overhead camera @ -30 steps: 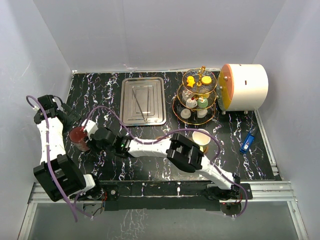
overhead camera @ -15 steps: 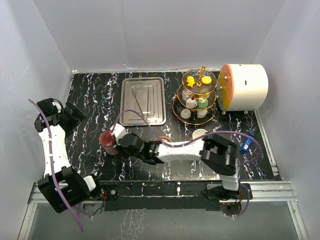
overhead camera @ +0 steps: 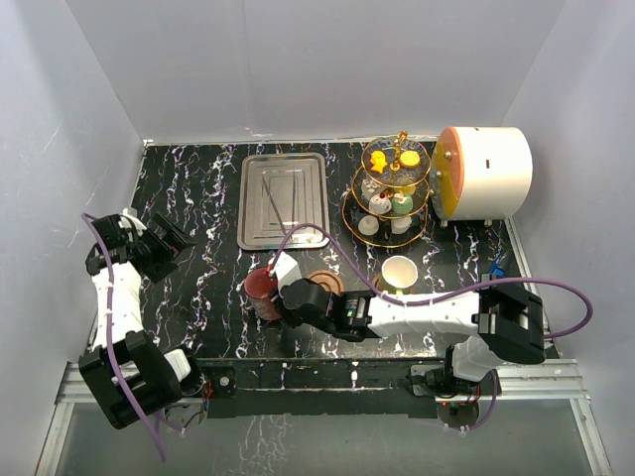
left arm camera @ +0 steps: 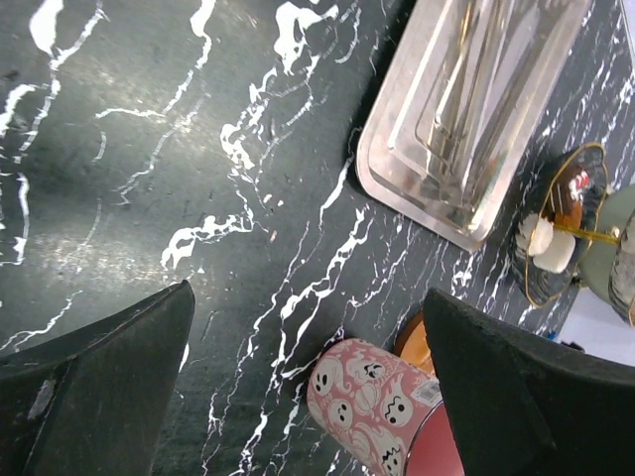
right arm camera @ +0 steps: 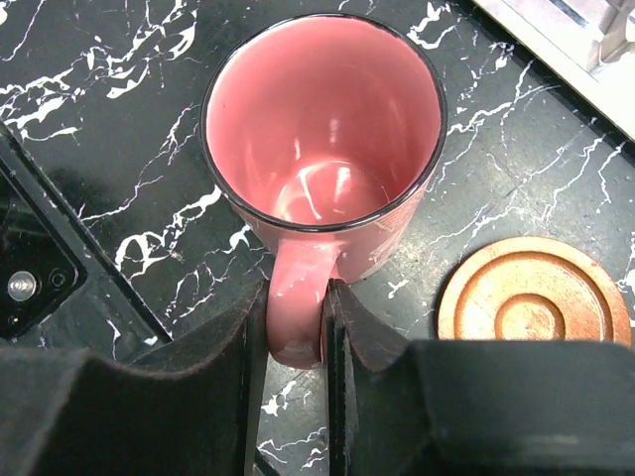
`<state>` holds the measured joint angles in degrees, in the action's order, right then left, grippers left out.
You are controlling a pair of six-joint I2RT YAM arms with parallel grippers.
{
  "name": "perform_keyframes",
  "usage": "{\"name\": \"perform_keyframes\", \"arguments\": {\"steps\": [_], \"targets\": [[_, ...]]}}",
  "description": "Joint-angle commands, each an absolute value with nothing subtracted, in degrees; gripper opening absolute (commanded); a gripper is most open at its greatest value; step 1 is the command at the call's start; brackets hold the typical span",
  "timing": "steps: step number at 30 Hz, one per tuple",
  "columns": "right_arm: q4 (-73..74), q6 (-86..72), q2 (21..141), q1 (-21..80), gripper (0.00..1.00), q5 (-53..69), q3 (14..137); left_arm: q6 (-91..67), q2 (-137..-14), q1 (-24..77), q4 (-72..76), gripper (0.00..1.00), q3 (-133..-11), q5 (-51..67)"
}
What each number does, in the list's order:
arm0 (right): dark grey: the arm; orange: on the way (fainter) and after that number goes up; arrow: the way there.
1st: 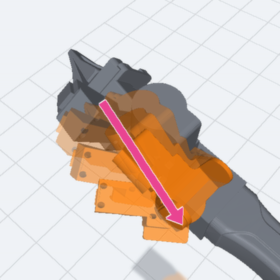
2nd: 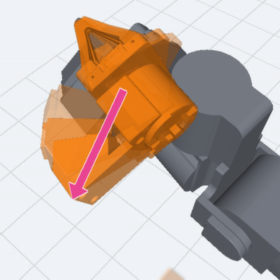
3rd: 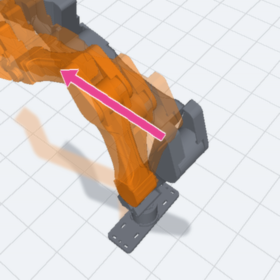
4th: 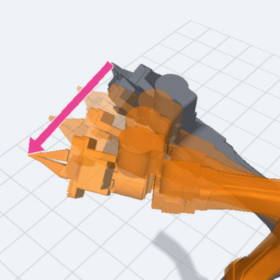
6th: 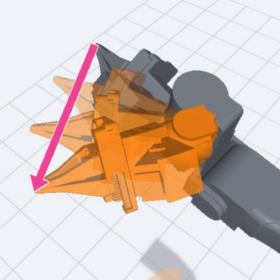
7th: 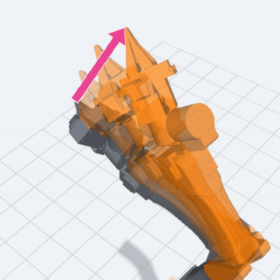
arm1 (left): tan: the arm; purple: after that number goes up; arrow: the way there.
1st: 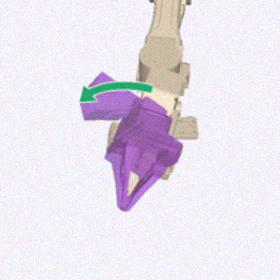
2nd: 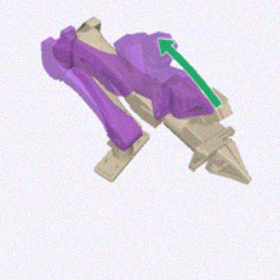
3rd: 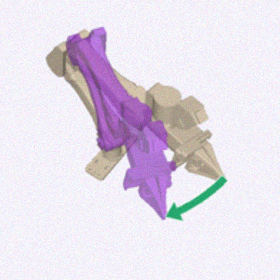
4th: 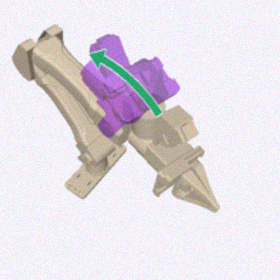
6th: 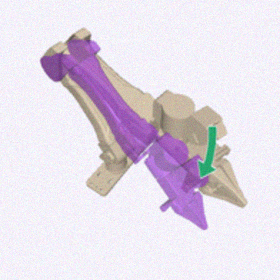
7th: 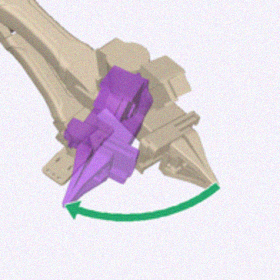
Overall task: Serve the afternoon tea
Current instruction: Pick up the cup at the center of the board.
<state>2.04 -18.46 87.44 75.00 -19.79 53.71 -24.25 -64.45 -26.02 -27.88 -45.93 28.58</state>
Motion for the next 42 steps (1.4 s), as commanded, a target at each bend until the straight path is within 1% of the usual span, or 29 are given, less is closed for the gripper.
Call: {"name": "perform_keyframes", "arguments": {"steps": [1, 6, 11, 18, 24, 25, 26, 30, 34, 42], "targets": [[1.4, -21.3, 84.4, 75.1, 0.26, -22.7, 54.9, -23.9, -62.6, -24.2, -24.0, 0.99, -43.8, 34.7], [4.6, -21.2, 85.2, 75.1, 0.29, -21.1, 56.7, -22.2, -63.4, -21.1, -23.0, 0.99, -42.2, 33.2], [8.3, -22.3, 86.0, 75.2, 0.32, -20.3, 58.3, -22.0, -63.5, -20.2, -22.6, 0.99, -41.3, 32.7], [14.9, -24.0, 87.3, 75.1, 0.51, -19.3, 63.0, -21.7, -64.1, -19.8, -23.0, 0.99, -41.3, 32.8], [24.7, -27.0, 92.1, 75.0, 0.58, -17.5, 69.9, -21.8, -64.0, -19.3, -23.2, 0.99, -41.1, 32.3], [26.1, -27.6, 93.0, 74.9, 0.62, -17.3, 71.2, -21.8, -64.0, -19.3, -23.3, 0.99, -41.2, 32.1], [27.5, -28.1, 94.0, 74.8, 0.64, -17.2, 72.3, -21.8, -64.1, -19.3, -23.3, 0.99, -41.2, 31.9], [30.5, -28.5, 96.7, 74.6, 0.64, -17.1, 75.2, -21.9, -64.2, -19.2, -23.5, 0.99, -41.3, 31.4], [30.4, -27.4, 97.4, 74.4, 0.63, -16.7, 75.8, -21.9, -64.4, -19.3, -23.6, 0.99, -41.2, 31.3], [32.0, -25.6, 99.3, 73.2, 0.58, -18.9, 77.1, -21.9, -64.8, -19.2, -23.6, 0.99, -41.2, 31.3]]}}
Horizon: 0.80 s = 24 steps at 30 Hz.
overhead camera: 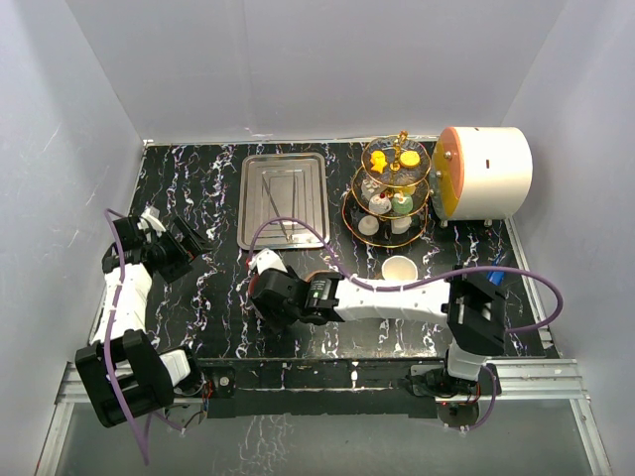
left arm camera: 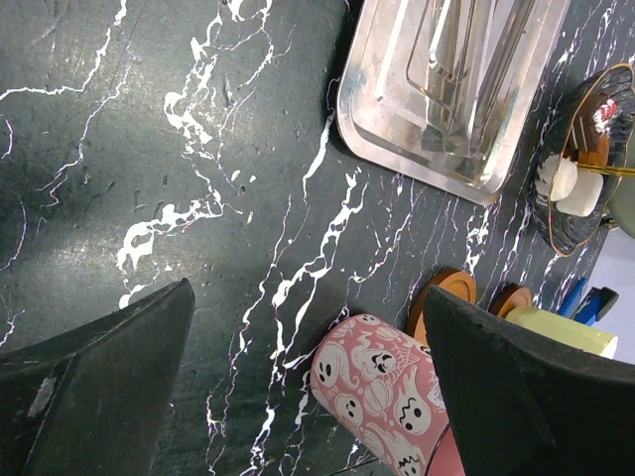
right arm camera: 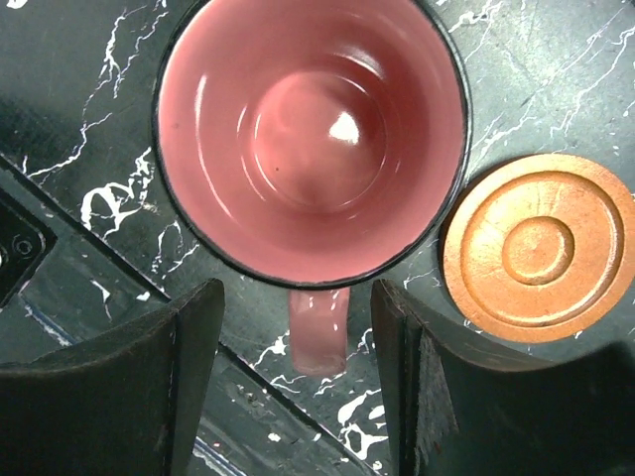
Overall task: Serve the afternoon tea
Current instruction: Pick up the cup at the center of the board.
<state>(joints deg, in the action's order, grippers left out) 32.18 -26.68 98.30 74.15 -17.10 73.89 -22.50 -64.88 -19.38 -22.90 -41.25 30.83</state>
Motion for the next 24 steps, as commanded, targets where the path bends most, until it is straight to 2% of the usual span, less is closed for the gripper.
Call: {"name": "perform_keyframes", "arguments": {"steps": [1, 7, 10, 16, 18, 24], "targets": [[31.8, -25.4, 99.4, 73.1, 0.57, -18.4, 77.3, -21.9, -64.9, -19.2, -23.6, 0.99, -41.3, 31.3], [31.5, -24.8, 103.2, 72.9, 0.52, -16.6, 79.0, -21.9, -65.3, -19.2, -23.4, 0.99, -41.2, 31.9], [31.4, -25.2, 104.1, 72.9, 0.46, -16.8, 79.9, -21.9, -65.5, -19.2, -23.4, 0.99, -41.2, 31.8], [31.9, -26.1, 104.0, 72.9, 0.29, -18.4, 80.6, -21.9, -65.3, -19.2, -23.4, 0.99, -41.2, 31.7], [31.9, -26.2, 103.5, 72.8, 0.19, -18.8, 80.5, -21.9, -65.5, -19.2, -23.5, 0.99, -41.2, 31.7], [31.6, -26.3, 101.8, 72.8, 0.00, -19.2, 80.1, -21.9, -65.9, -19.2, -23.6, 0.99, -41.3, 31.4]]}}
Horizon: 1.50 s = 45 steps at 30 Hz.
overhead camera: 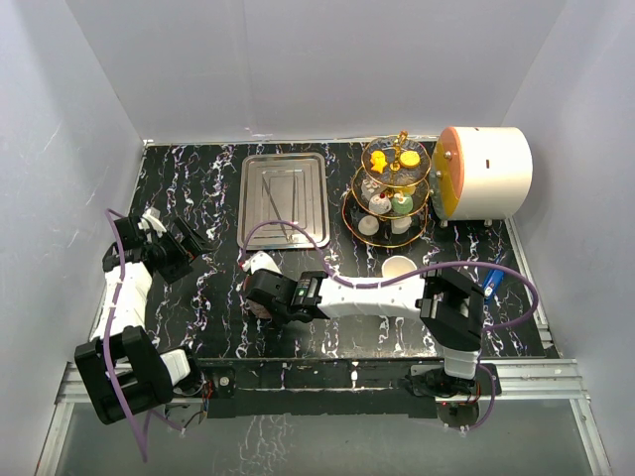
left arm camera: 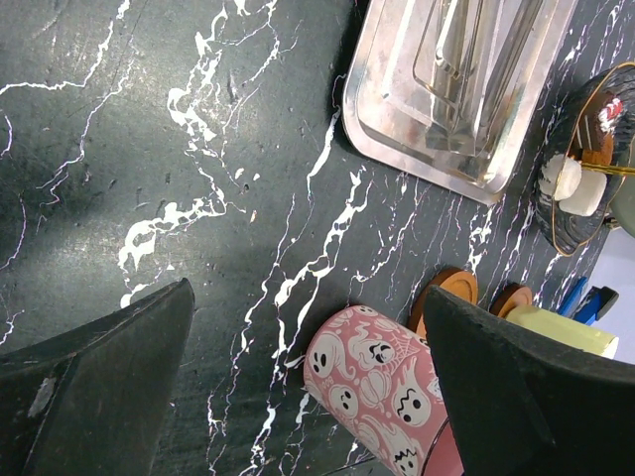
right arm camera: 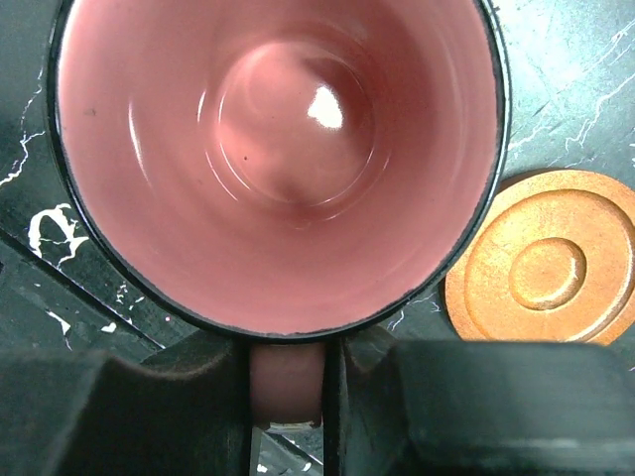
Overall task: Serve the afternoon tea
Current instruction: Pick up the cup at the center of the board, then place the cup on the coaster.
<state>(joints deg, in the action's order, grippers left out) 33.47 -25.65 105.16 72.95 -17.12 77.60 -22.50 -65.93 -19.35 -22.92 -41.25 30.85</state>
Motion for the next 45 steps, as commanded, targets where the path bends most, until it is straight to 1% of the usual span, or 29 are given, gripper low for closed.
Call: {"name": "perform_keyframes", "arguments": {"steps": [1, 9, 22, 31, 45], "targets": [[31.5, -26.4, 101.4, 72.9, 0.00, -19.6, 80.1, -21.9, -65.9, -19.2, -23.6, 0.99, -41.3, 31.3], [29.8, -29.8, 95.3, 72.9, 0.00, -25.3, 77.1, -21.9, -66.5, -19.2, -24.0, 0.99, -41.4, 30.8], [29.8, -46.0, 84.4, 72.9, 0.00, -37.3, 66.2, -22.0, -67.1, -19.1, -24.0, 0.99, -41.3, 30.9], [31.2, -57.1, 84.0, 72.9, 0.00, -43.7, 62.3, -22.0, -67.1, -19.1, -24.0, 0.99, -41.4, 30.8], [33.2, -64.3, 84.9, 72.8, 0.00, -48.6, 58.6, -21.9, -67.7, -19.0, -24.0, 0.99, -41.3, 31.1]]}}
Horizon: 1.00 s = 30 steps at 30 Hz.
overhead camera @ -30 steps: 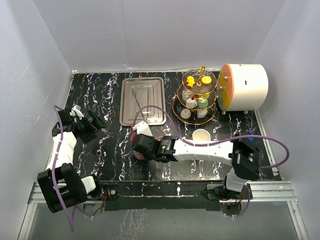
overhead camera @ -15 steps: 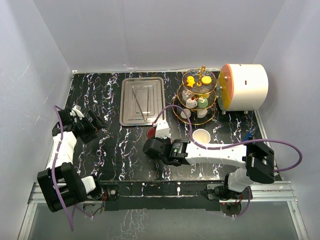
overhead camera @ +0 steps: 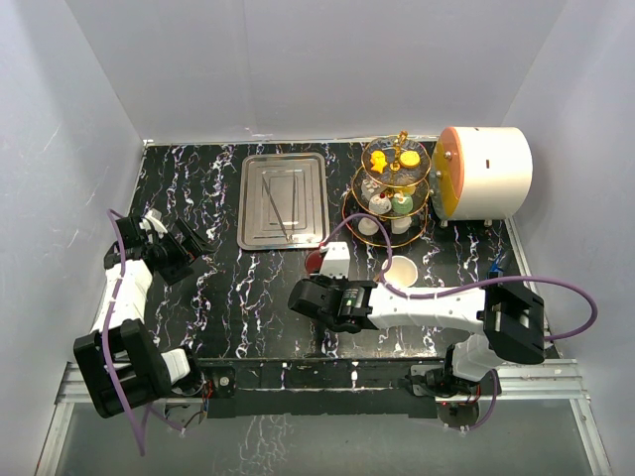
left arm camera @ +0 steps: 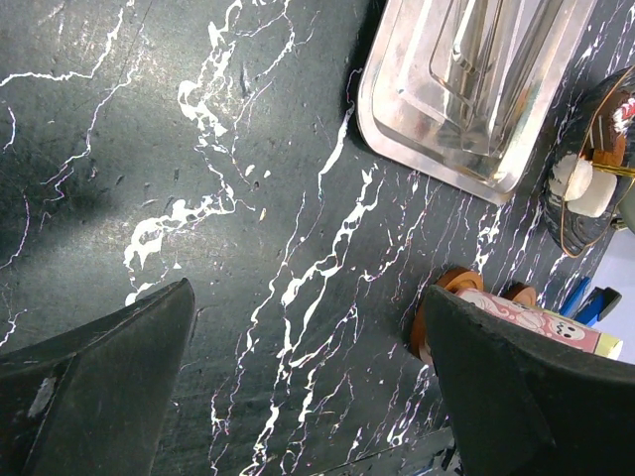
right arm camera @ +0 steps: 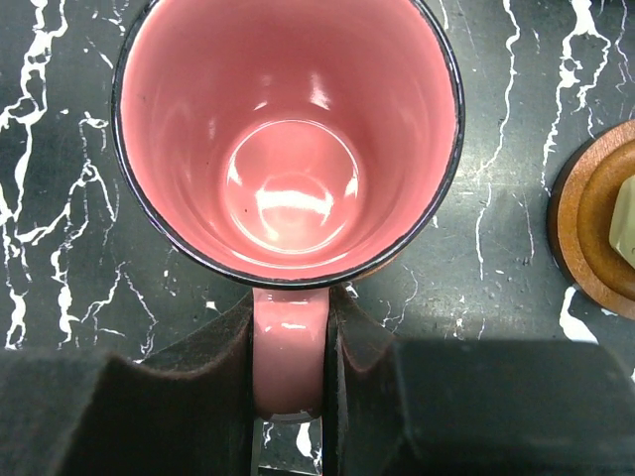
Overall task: Serve the afternoon tea
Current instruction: Place the cup on the coaster.
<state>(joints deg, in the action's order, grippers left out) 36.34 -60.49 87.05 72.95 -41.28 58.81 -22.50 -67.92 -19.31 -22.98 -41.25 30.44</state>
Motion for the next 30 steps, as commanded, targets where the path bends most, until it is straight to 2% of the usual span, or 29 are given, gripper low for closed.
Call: {"name": "perform_keyframes", "arguments": {"steps": [1, 11, 21, 28, 30], "targets": [[33.3, -64.3, 85.1, 72.8, 0.00, -48.6, 58.3, -21.9, -67.8, -19.0, -24.0, 0.99, -41.4, 31.1], [36.3, -62.8, 87.8, 72.9, 0.00, -46.7, 58.6, -21.9, -68.0, -18.9, -24.0, 0.99, -41.5, 31.2], [37.2, -52.2, 87.1, 72.9, 0.00, -43.4, 59.6, -21.9, -68.3, -18.7, -24.0, 0.99, -41.4, 31.4], [37.7, -51.2, 89.5, 72.9, 0.00, -39.8, 60.5, -21.9, -68.5, -18.7, -23.9, 0.99, -41.4, 31.5], [37.7, -51.4, 90.0, 72.9, 0.03, -38.7, 60.9, -21.9, -68.7, -18.6, -23.9, 0.99, -41.3, 31.5]]}}
